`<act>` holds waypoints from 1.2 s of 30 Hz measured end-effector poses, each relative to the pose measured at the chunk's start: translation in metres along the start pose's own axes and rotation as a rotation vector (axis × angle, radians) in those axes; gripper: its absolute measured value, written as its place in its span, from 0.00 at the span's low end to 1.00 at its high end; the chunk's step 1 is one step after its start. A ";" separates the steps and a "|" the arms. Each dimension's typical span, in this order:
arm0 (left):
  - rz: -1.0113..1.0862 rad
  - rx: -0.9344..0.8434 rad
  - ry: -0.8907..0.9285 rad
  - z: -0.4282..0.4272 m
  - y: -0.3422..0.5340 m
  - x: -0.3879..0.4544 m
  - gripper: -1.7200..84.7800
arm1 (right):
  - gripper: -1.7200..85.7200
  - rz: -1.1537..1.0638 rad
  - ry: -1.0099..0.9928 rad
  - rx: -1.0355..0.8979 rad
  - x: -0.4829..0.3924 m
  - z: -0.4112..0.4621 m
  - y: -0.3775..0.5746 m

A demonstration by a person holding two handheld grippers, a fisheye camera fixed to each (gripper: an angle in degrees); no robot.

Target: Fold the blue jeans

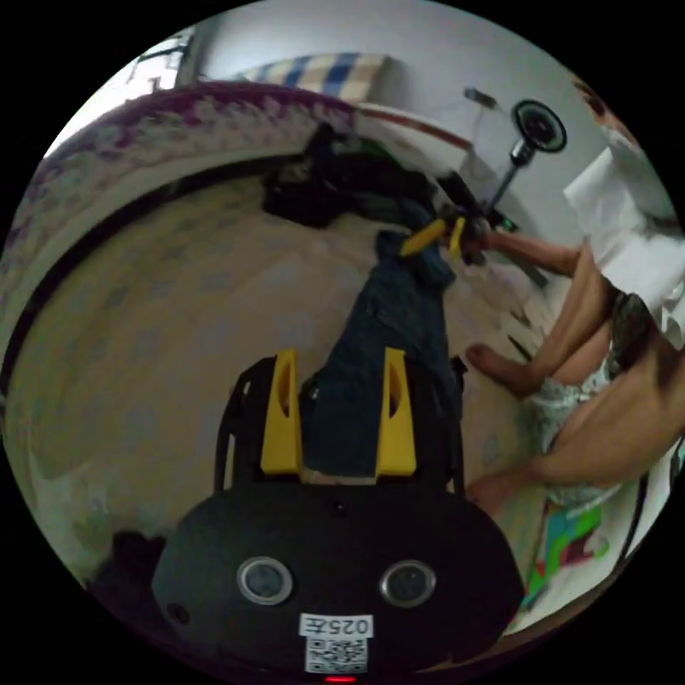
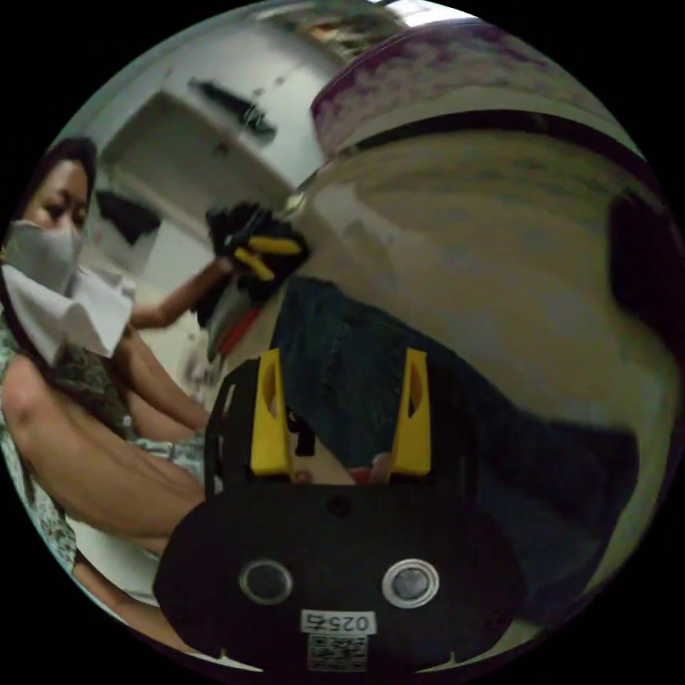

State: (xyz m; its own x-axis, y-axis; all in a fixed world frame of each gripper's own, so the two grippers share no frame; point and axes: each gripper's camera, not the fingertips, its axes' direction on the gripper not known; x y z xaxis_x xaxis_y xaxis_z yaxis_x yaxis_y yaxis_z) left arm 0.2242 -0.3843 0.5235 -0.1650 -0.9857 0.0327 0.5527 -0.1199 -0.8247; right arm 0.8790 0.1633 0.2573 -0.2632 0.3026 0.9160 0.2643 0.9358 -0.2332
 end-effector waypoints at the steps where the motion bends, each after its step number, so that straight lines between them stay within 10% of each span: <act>1: 0.030 -0.106 0.113 0.028 -0.007 -0.016 0.21 | 0.29 -0.090 -0.032 -0.087 -0.001 0.031 -0.024; 13: 0.294 -0.766 0.343 0.208 0.047 -0.027 0.20 | 0.19 -0.299 -0.240 -1.081 0.044 0.239 -0.060; 27: 0.755 -0.716 0.234 0.311 0.101 0.046 0.11 | 0.06 -0.698 0.083 -1.003 -0.158 0.111 0.015; 36: 0.319 -1.136 1.015 0.288 0.066 0.060 0.02 | 0.06 -0.559 0.037 -0.916 -0.130 0.048 -0.029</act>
State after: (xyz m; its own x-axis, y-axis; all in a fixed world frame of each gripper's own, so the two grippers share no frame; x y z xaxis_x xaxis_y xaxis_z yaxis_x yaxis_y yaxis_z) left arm 0.4860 -0.4854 0.6339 -0.8879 -0.4061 -0.2160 -0.1378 0.6830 -0.7173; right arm 0.8605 0.1052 0.1292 -0.5381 -0.1470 0.8300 0.7144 0.4430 0.5417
